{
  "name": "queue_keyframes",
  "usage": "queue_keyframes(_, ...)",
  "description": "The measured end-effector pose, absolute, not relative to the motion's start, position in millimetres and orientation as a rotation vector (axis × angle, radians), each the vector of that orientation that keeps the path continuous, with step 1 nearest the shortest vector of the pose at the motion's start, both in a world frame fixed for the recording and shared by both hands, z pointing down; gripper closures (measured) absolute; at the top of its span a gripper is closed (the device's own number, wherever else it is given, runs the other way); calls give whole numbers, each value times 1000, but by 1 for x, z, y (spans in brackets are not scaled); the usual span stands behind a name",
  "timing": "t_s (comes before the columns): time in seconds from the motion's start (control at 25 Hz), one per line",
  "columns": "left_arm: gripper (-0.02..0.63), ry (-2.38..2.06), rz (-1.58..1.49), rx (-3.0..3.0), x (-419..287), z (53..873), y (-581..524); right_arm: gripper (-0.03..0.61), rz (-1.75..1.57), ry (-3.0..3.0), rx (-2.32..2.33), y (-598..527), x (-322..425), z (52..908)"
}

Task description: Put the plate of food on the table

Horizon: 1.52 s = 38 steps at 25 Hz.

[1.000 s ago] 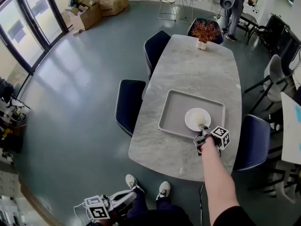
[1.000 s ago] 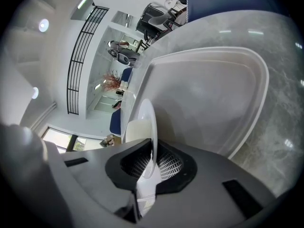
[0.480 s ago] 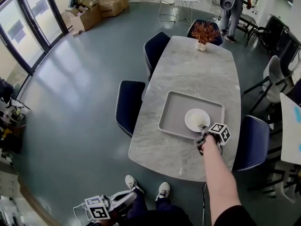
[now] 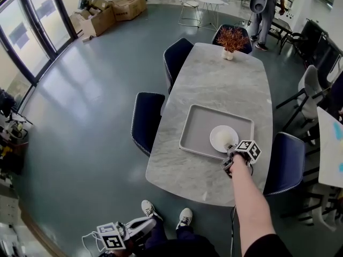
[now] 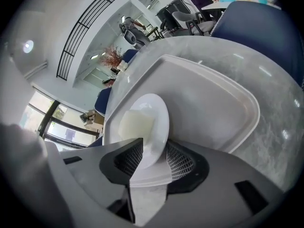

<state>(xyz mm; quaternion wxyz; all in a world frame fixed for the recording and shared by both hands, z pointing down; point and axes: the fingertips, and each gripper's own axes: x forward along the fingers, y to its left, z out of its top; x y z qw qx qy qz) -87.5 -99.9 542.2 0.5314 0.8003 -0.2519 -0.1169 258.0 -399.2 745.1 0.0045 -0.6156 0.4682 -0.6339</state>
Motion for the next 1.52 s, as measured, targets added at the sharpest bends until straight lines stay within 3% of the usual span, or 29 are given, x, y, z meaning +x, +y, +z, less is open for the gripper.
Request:
queue_keyframes(0.2, 607, -595, -274, 1913, -83, 544, -96, 413, -2009, 1544, -1959, -399, 258, 745)
queue_keyframes(0.64, 607, -572, -273, 1922, -81, 539, -98, 407, -1870, 1632, -1957, -391, 267, 714)
queue_keyframes(0.68, 607, -569, -269, 1923, -81, 539, -98, 416, -1842, 1665, -1926, -391, 265, 706)
queue_keyframes(0.76, 607, -559, -260, 1932, -78, 537, -100, 569, -1800, 1731, -1861, -388, 261, 694)
queue_keyframes(1.12, 607, -503, -235, 1988, -37, 530, -98, 569, -1583, 2096, -1397, -335, 221, 616)
queue_keyframes(1.52, 607, -465, -171, 2007, -45, 520, -84, 569, -1569, 2132, -1208, -212, 168, 590)
